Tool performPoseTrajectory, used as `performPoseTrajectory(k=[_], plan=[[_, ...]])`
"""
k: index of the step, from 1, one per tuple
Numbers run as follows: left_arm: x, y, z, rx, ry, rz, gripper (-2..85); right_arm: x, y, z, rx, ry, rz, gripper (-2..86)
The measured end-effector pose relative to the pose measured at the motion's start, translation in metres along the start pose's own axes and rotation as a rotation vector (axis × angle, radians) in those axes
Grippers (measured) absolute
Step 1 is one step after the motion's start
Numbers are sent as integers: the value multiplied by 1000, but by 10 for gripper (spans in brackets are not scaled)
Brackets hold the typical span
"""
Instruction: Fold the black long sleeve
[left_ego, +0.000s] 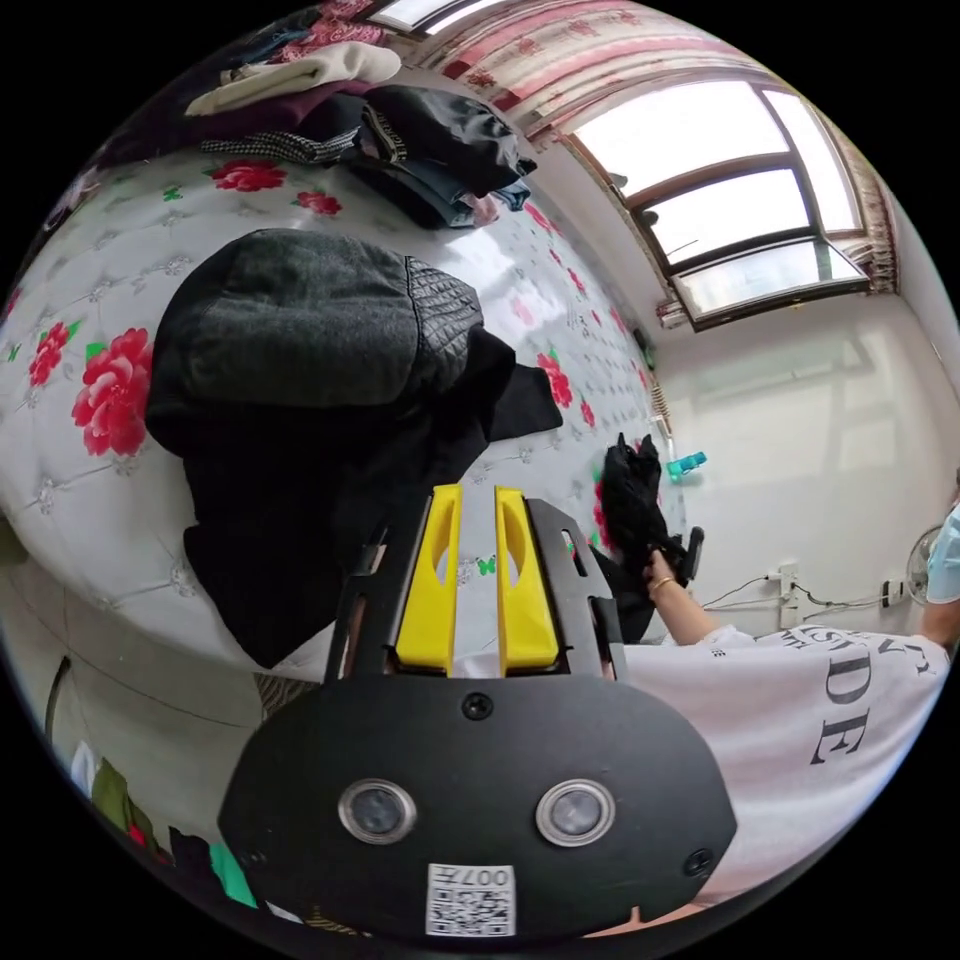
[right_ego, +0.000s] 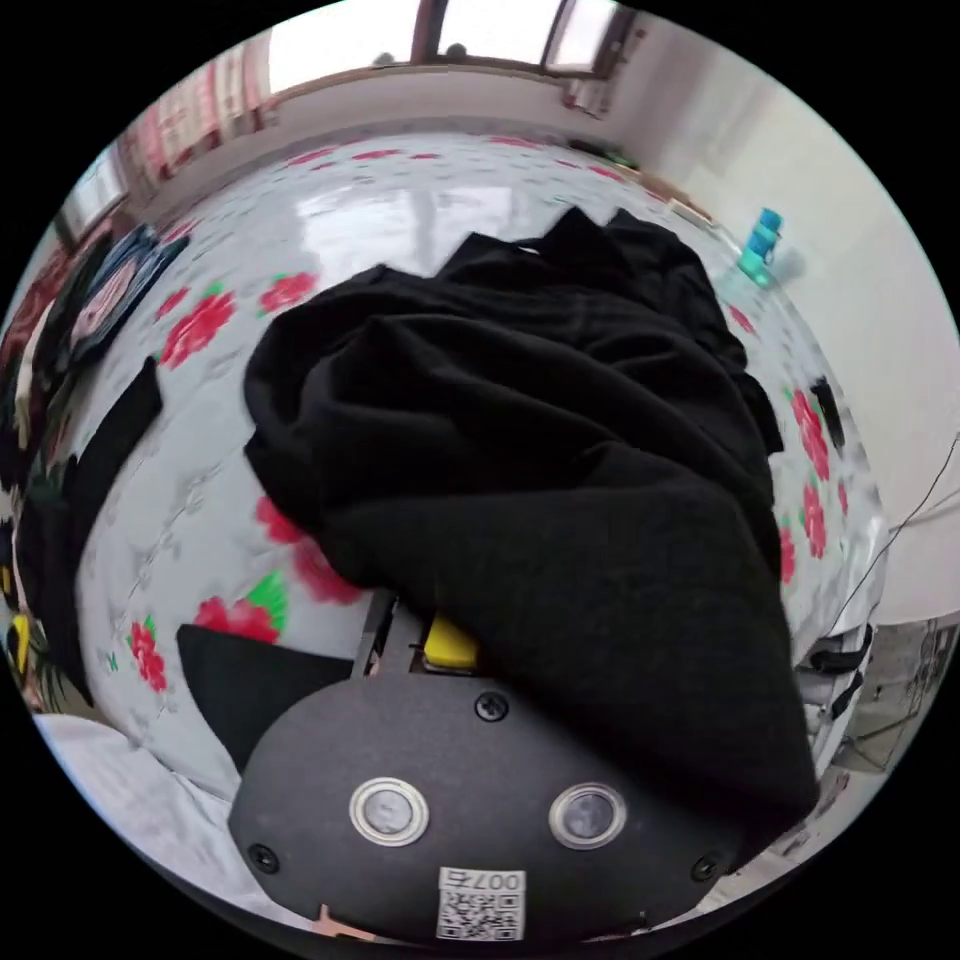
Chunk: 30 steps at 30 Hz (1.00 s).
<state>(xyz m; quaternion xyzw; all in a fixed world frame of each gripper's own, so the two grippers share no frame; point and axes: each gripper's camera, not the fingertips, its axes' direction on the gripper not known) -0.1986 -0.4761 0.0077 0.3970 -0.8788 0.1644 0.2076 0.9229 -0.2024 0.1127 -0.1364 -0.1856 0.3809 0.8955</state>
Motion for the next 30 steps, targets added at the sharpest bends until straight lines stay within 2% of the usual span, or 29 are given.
performPoseTrajectory(k=[2, 3, 4, 6, 8, 11, 13, 16, 19, 21, 25, 28, 30], plan=[[5, 7, 2, 3, -30, -25, 61, 53, -19, 4, -42, 125, 64, 18], [7, 10, 3, 5, -47, -43, 62, 99, -28, 0, -59, 185, 194, 18], [8, 12, 3, 6, -54, -51, 63, 151, -29, -7, -67, 181, 392, 17], [14, 16, 1, 33, -91, -66, 71, 214, -18, -16, -91, 100, 625, 12], [19, 16, -2, 66, -156, -74, 97, 240, 1, -33, -19, 39, 692, 6], [30, 7, -7, 133, -324, -67, 134, 222, 38, -59, 143, -38, 607, 1], [36, -5, -6, 159, -383, -29, 142, 175, 77, -69, 269, -239, 504, 2], [38, -35, 11, 117, -420, 68, 152, 85, 118, -60, 256, -556, 342, 8], [27, -70, 44, 4, -525, 145, 131, -30, 141, -58, 168, -720, 115, 22], [24, -87, 72, -104, -555, 213, 66, -89, 148, -71, 176, -783, -10, 36], [39, -80, 83, -136, -432, 416, 21, -178, 143, -114, 189, -935, -276, 70], [50, -53, 63, -171, -121, 632, 13, -219, 133, -143, 203, -880, -419, 96], [58, -20, 47, -281, 52, 806, 13, -235, 125, -148, 177, -895, -430, 111]])
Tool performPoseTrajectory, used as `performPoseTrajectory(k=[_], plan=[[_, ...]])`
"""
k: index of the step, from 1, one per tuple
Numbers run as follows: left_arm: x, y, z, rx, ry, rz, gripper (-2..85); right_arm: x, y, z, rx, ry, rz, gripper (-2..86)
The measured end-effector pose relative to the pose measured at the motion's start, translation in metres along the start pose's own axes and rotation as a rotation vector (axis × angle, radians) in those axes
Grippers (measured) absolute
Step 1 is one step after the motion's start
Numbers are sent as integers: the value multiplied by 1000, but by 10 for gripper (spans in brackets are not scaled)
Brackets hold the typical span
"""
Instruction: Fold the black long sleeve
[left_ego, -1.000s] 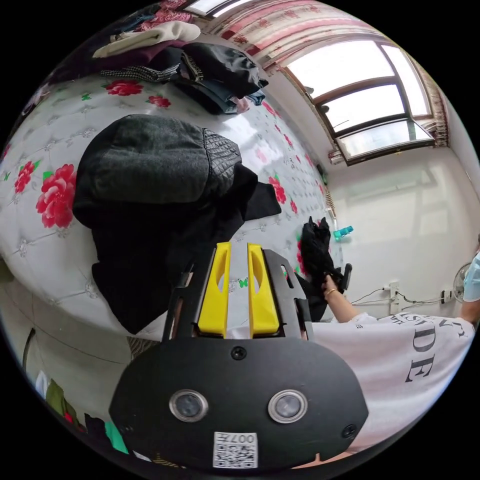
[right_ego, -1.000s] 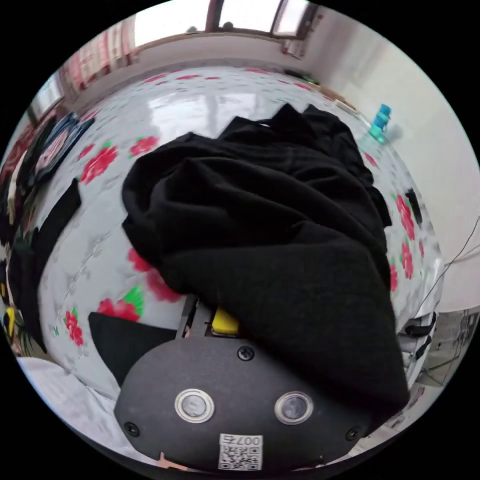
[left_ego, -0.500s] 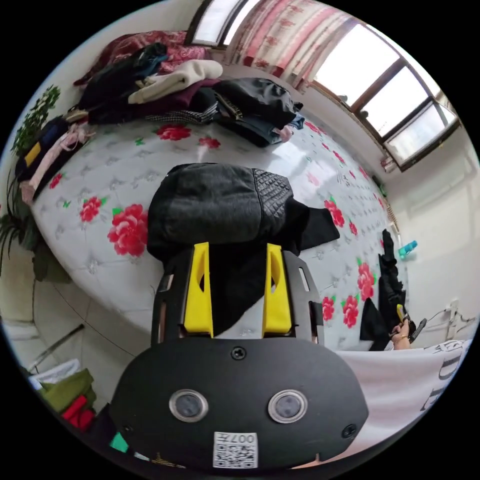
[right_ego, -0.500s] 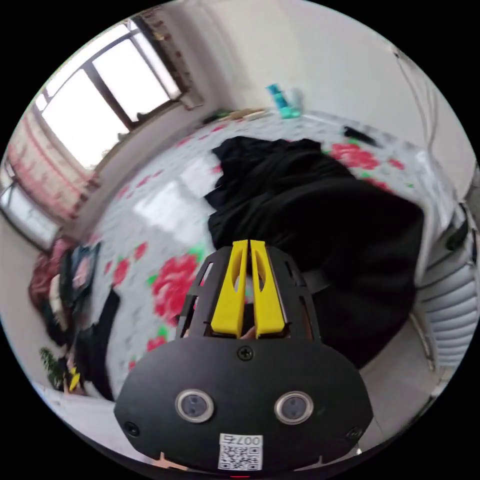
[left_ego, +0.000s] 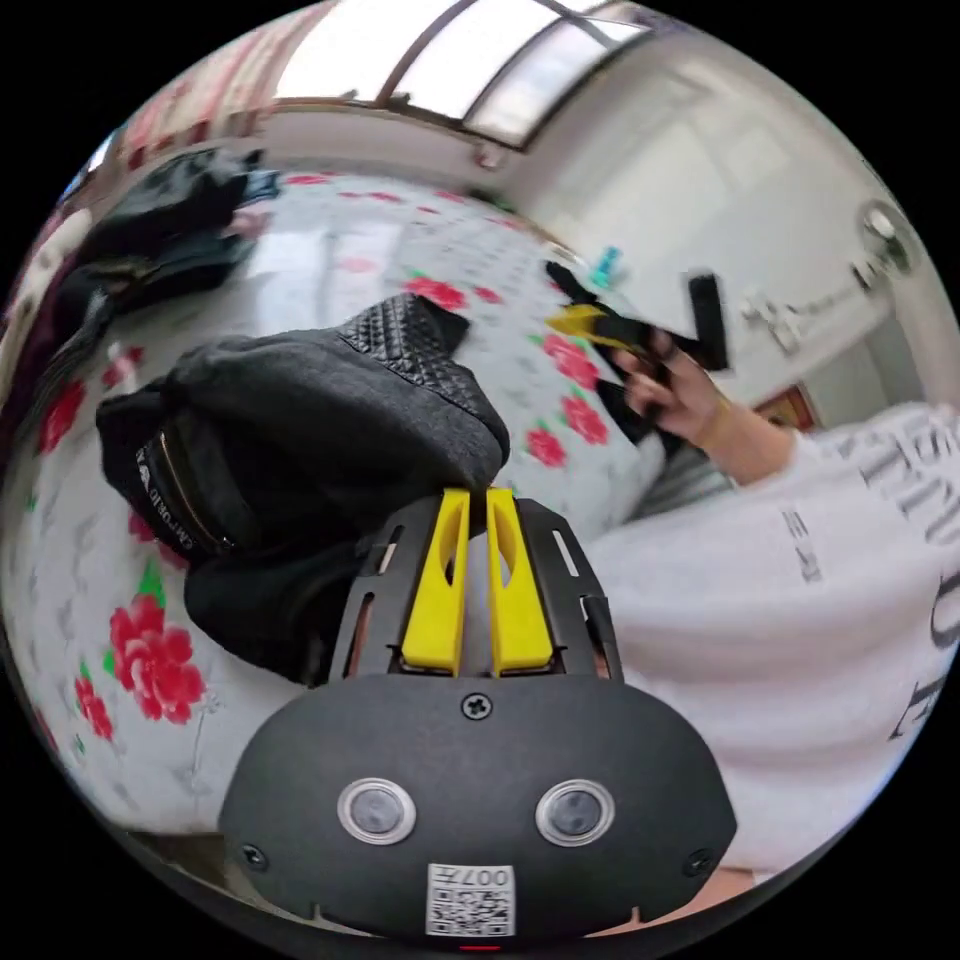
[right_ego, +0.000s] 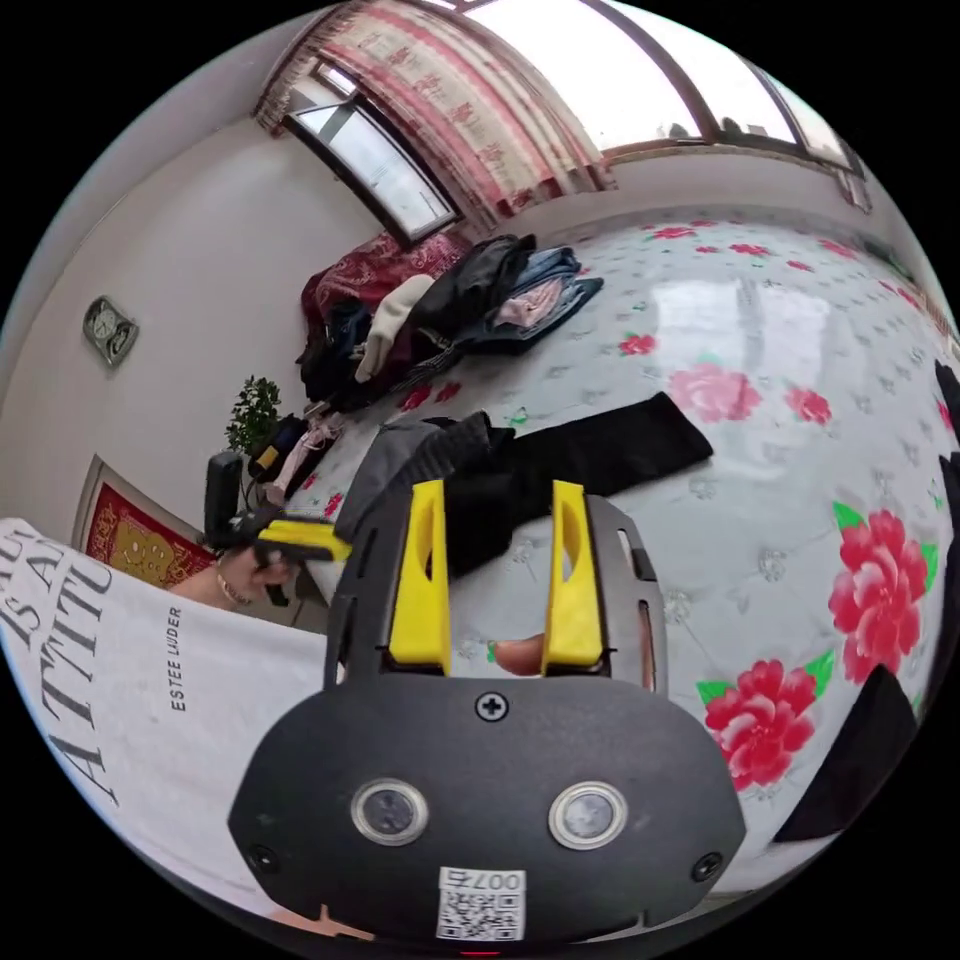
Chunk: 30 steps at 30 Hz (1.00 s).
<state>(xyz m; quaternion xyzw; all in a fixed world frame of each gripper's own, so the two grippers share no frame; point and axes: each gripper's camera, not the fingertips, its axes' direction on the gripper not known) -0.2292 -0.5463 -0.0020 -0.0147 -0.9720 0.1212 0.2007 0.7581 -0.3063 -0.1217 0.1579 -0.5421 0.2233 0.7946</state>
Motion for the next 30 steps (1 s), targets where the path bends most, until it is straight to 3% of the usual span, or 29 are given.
performPoseTrajectory(k=[4, 9, 13, 18, 23, 26, 30], plan=[[20, 40, 4, -90, 82, 113, 23, -15, 0, 39, -57, -4, 24, 127], [-39, 77, -28, 44, 121, -52, 1, -6, 49, 97, -225, 12, 221, 129], [-88, 77, -83, 169, -11, -84, 33, -4, 87, 71, -88, 49, 323, 123], [-154, 21, -112, 153, -148, -15, 103, 10, 112, 31, -4, 210, 422, 122], [-207, -65, -91, 159, -144, 61, 104, 35, 138, 30, -23, 162, 581, 124], [-241, -110, -45, -4, -98, 27, 104, 35, 148, 33, 9, 155, 626, 118], [-268, -101, 49, -464, -197, -79, 63, 27, 152, 42, -10, 62, 626, 79]])
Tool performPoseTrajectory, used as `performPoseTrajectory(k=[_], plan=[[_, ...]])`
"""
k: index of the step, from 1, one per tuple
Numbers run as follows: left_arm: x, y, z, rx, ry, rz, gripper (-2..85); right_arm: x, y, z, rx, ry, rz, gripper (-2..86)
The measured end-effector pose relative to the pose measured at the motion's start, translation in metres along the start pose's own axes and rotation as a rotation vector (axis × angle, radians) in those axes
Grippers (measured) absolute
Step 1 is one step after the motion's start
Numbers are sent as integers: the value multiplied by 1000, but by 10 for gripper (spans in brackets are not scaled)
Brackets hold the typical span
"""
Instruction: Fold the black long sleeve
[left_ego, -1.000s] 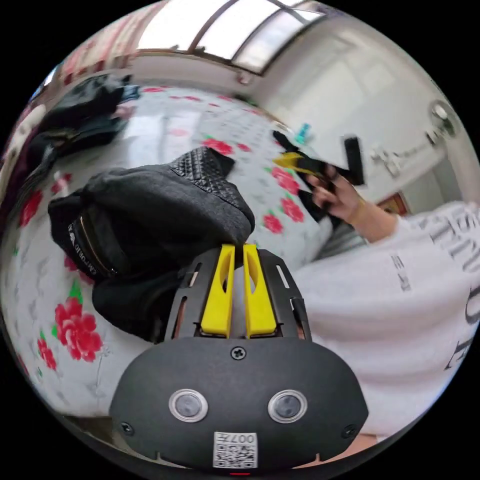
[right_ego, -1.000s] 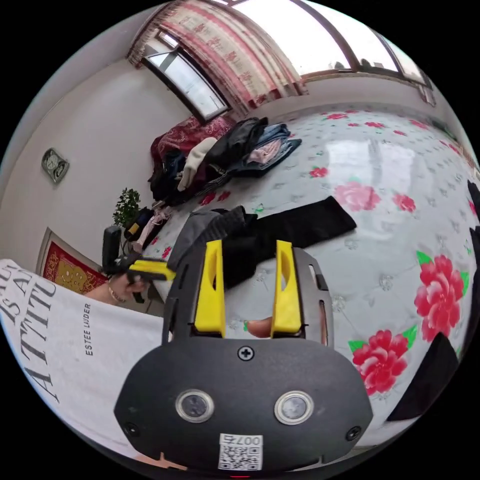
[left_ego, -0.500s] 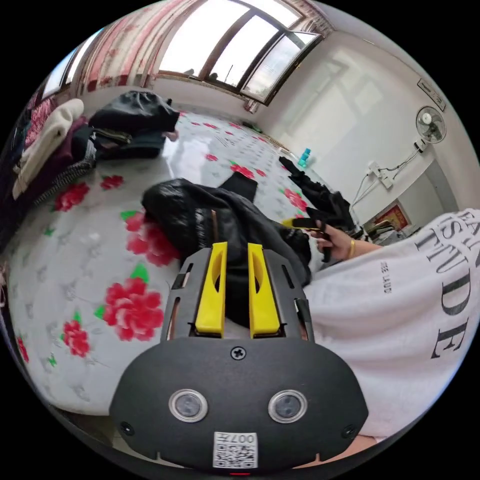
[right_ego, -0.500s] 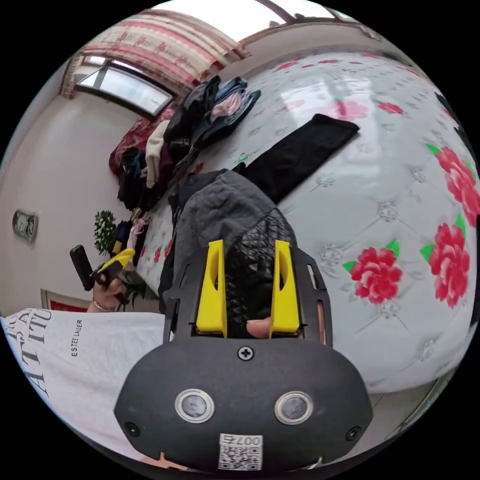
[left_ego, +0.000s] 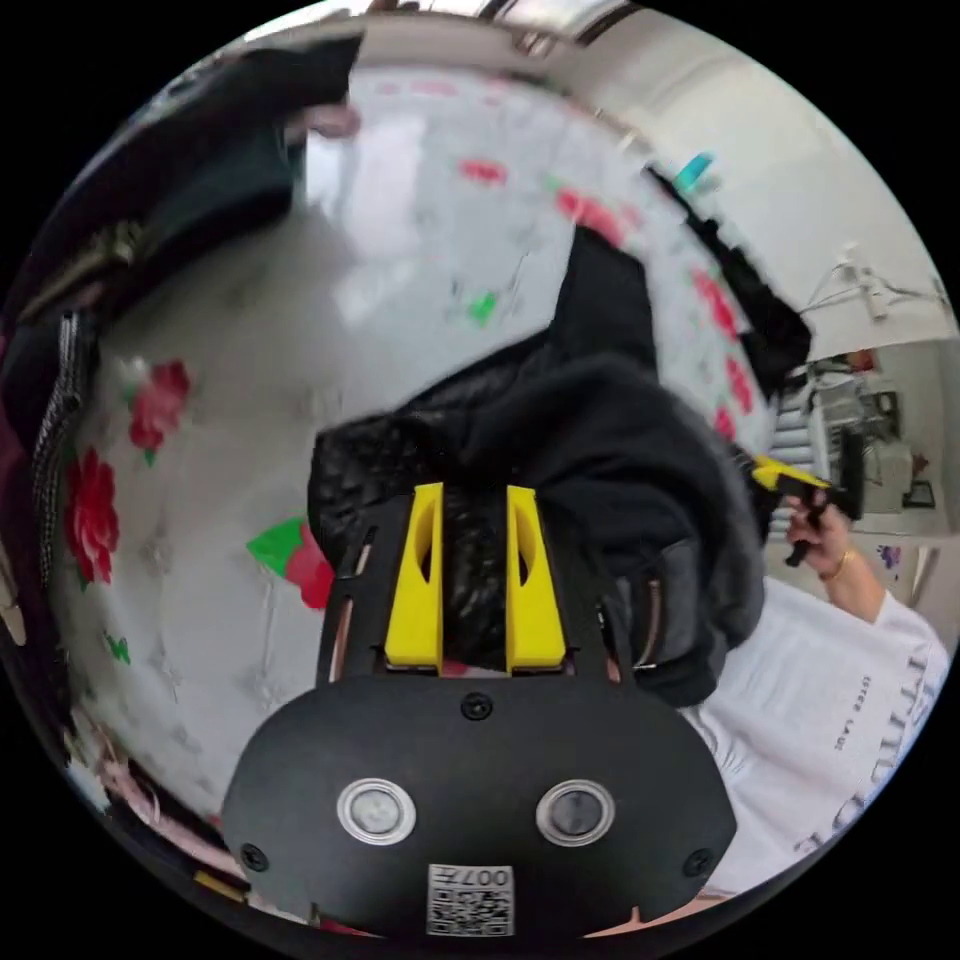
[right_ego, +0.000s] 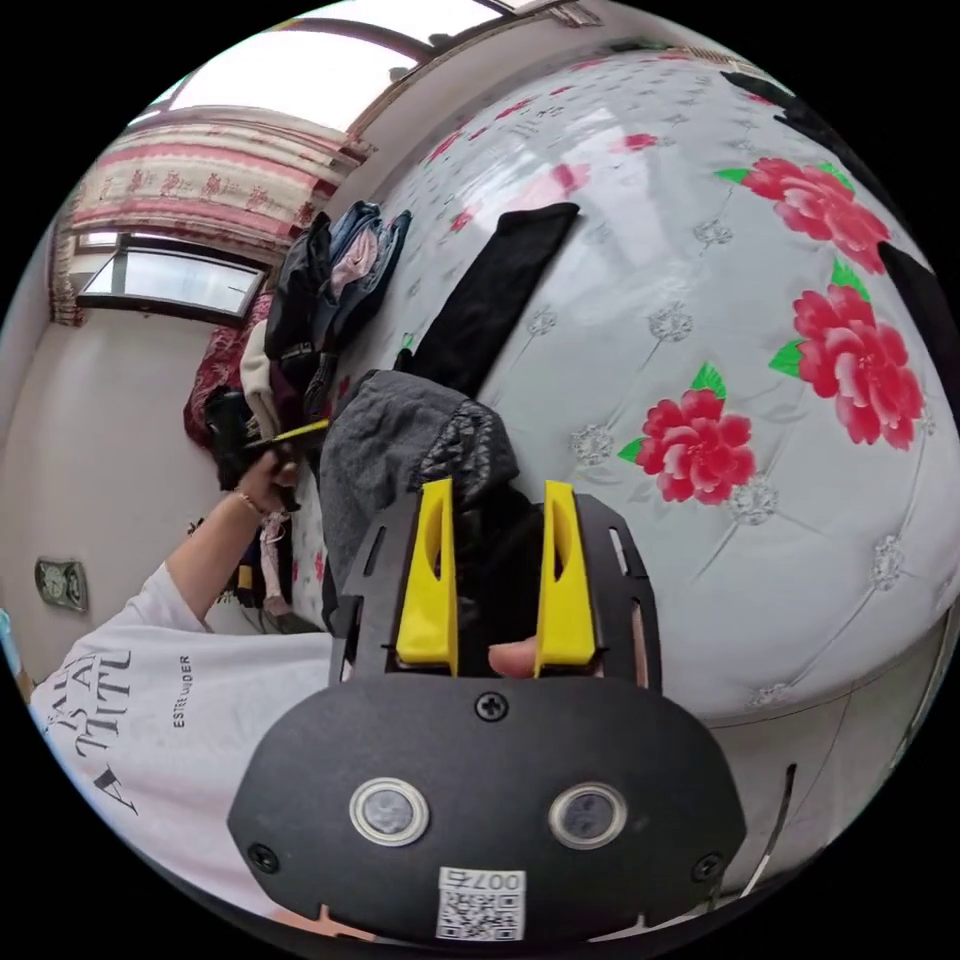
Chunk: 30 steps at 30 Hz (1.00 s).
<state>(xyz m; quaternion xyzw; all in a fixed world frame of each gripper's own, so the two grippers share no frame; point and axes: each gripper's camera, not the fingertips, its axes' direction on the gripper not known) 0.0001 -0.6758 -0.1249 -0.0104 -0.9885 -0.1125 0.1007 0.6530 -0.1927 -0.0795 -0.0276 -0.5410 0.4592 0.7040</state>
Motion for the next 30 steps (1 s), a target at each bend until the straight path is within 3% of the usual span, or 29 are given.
performPoseTrajectory(k=[2, 4, 9, 12, 16, 18, 20, 26, 28, 30], plan=[[4, 22, -7, 174, -24, -9, 40, -6, 5, -3, 3, 33, -29, 59], [-2, 45, -9, 215, 21, -52, 22, -14, 12, -11, 21, 68, -80, 35], [-42, 173, -61, 640, 301, -254, -3, -45, 17, -45, 120, 76, -242, 8], [-49, 231, -90, 797, 393, -295, -7, -77, 12, -78, 219, 52, -381, 3], [-34, 271, -125, 986, 444, -278, -9, -123, 12, -144, 432, -7, -561, 0], [-13, 295, -157, 1169, 482, -222, -9, -137, 18, -180, 537, -47, -613, -1], [9, 309, -184, 1267, 427, -135, -9, -147, 28, -212, 619, -72, -695, -1], [75, 356, -238, 1455, 305, 28, -9, -149, 70, -283, 744, -133, -805, -2], [93, 360, -235, 1408, 187, 15, -9, -149, 85, -286, 744, 5, -849, -2], [100, 353, -213, 1278, 211, 1, -9, -134, 79, -275, 683, 51, -792, -1]])
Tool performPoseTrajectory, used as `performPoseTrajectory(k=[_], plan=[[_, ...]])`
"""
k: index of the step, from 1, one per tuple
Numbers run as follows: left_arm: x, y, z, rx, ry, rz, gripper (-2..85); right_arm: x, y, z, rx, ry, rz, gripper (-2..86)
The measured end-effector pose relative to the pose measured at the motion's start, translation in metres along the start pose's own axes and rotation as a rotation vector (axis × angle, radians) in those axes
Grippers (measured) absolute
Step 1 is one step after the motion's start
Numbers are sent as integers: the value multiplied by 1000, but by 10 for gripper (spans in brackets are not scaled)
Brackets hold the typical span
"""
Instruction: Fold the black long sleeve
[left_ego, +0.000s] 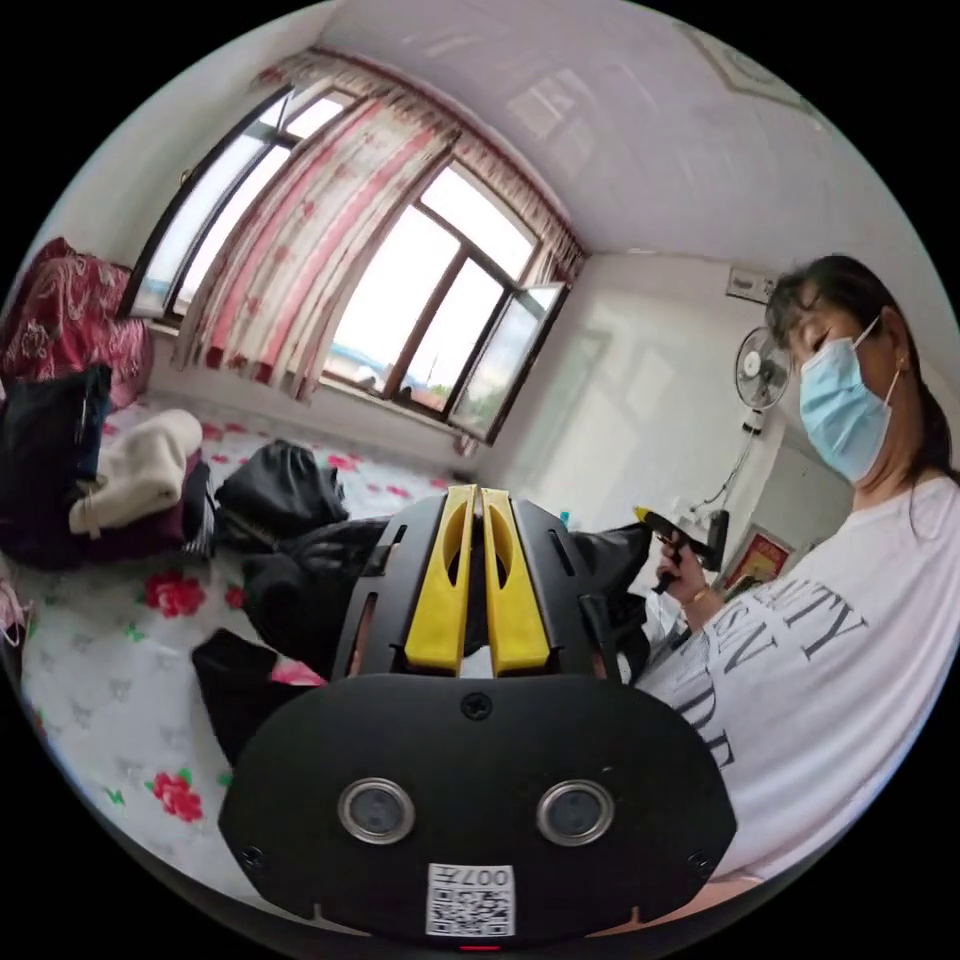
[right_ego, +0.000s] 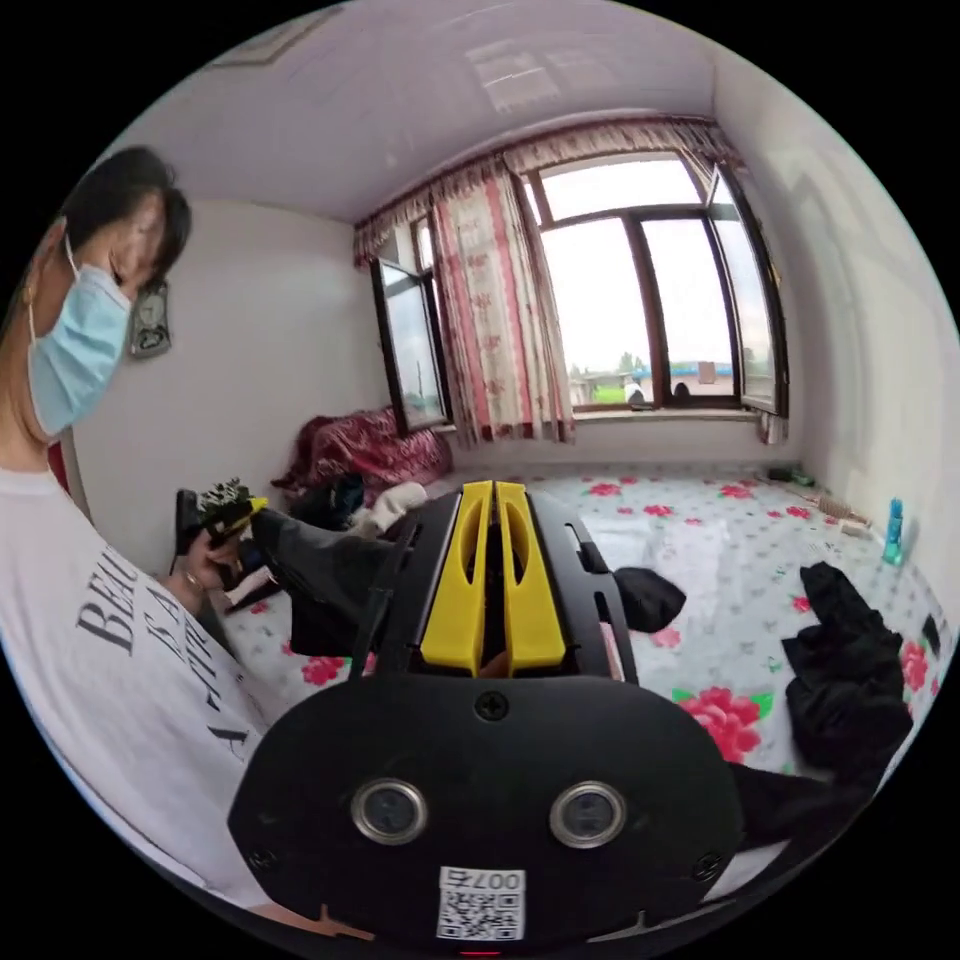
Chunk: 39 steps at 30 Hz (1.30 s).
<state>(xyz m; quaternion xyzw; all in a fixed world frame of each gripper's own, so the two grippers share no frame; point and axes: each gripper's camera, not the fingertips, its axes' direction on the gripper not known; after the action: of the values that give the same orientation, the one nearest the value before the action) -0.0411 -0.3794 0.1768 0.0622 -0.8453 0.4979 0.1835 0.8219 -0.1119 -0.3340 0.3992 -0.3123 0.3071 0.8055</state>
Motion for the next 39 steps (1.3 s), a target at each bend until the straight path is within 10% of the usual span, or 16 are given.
performPoseTrajectory(k=[8, 18, 29, 39], plan=[[-5, 98, 96, -401, 88, -294, -10, 92, 55, 67, -260, 34, 363, -2], [122, 60, 205, -644, 225, 145, -7, 6, -139, 181, -145, -479, -87, 12], [44, 28, 158, -548, -141, -159, 53, 183, 127, 135, -512, 43, 615, 121], [113, -84, 433, -760, 316, 157, 108, 220, 201, 179, -480, -69, 914, 140]])
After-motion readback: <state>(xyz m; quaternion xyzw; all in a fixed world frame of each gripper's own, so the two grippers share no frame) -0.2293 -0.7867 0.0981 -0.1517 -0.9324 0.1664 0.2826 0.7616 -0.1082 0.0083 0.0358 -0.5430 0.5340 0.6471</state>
